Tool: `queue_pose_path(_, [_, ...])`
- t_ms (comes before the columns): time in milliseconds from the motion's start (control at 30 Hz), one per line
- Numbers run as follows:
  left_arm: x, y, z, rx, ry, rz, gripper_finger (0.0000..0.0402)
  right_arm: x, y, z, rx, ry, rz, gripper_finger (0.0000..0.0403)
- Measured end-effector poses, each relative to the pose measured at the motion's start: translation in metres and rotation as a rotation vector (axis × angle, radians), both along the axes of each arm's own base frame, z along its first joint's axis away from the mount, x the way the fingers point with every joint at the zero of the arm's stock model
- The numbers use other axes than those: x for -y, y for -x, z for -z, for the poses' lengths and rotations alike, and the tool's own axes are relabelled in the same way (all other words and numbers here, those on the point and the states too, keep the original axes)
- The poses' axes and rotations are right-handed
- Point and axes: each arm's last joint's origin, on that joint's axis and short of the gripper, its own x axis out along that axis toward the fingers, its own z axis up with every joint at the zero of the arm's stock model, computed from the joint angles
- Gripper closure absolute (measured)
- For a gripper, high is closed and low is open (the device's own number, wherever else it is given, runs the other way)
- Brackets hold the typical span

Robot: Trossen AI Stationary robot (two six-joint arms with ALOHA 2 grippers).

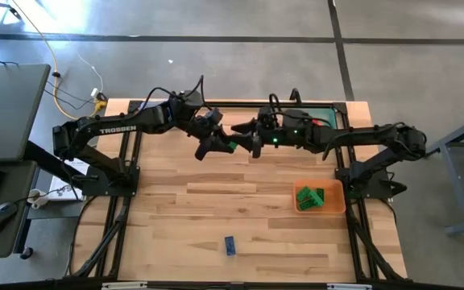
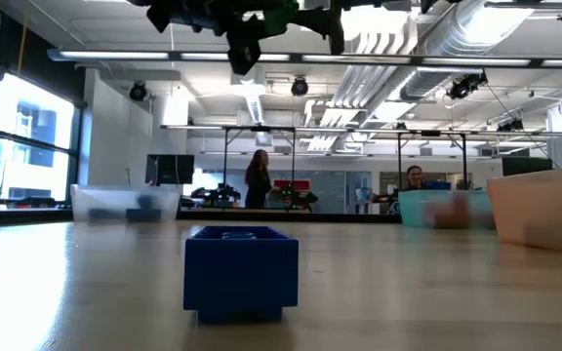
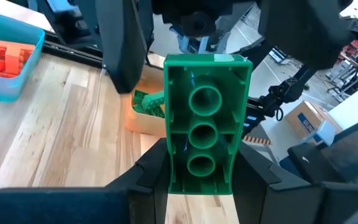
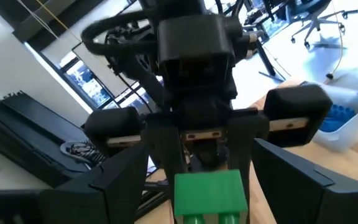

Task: Sort & place blocks by color
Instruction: Put the green game piece into the orange bin

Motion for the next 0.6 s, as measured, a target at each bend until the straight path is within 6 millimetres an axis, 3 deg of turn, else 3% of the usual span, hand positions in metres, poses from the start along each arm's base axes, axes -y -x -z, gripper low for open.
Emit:
queue_pose_path(367, [-0.0009,-0.0016,-0.0042,0.039,0.000,-0.011,0.0301,-0.0035,0.0001,0.0082,-0.086,0.019,0.013,0.0138])
queue_pose_path(467, [-0.0009,-0.0016,-0.0043,0.039,0.000,-0.013,0.0301,-0.0030,0.0001,0.0082,-0.087,0.021,0.025,0.0166])
queue_pose_path(600, [-0.0022,-0.0011,-0.0039,0.036,0.001,-0.019,0.0299,-0.0034,0.0002,0.0081,-0.087,0.019,0.018,0.0239])
